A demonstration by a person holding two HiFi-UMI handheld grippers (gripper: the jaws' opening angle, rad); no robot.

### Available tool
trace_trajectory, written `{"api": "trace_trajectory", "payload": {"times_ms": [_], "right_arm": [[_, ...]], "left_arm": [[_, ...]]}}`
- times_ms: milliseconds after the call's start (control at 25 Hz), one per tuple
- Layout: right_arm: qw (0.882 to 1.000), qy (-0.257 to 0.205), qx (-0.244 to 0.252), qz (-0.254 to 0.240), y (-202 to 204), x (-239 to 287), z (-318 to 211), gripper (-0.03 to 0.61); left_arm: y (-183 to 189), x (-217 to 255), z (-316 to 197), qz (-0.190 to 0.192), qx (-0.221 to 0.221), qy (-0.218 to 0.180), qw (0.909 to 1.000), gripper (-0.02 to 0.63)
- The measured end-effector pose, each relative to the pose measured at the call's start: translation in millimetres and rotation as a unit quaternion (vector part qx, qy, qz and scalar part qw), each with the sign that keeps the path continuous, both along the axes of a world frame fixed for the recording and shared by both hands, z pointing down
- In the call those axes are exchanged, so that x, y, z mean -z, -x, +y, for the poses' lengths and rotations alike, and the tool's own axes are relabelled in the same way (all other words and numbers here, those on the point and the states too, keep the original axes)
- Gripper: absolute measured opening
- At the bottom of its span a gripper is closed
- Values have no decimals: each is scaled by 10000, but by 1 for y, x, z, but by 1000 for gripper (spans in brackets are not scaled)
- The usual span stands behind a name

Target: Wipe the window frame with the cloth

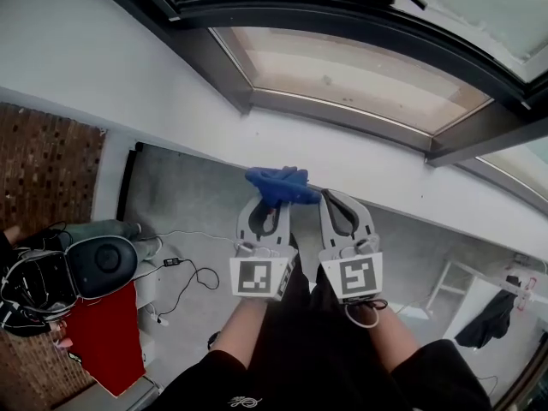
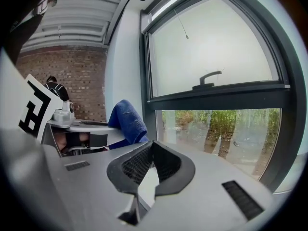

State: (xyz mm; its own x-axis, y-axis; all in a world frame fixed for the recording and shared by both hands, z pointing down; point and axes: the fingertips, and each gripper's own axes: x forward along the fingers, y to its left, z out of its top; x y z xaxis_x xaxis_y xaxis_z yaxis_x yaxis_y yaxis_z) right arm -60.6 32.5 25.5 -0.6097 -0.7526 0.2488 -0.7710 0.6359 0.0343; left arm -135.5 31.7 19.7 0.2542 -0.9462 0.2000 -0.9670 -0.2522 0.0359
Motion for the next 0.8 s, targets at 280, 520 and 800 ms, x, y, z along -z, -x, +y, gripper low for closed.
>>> {"api": "trace_trajectory", "payload": {"times_ms": [280, 520, 800], "right_arm": [[9990, 343, -165, 230, 53, -26, -39, 6], [9958, 826, -313, 252, 97, -64, -63, 6], [9945, 812, -306, 581, 105, -131, -98, 6]], "left_arm": [[61, -44, -47, -72, -88, 370, 9993, 61], [102, -92, -90, 32, -255, 910, 9955, 61], [113, -159, -138, -40, -464, 1146, 9923, 61]]}}
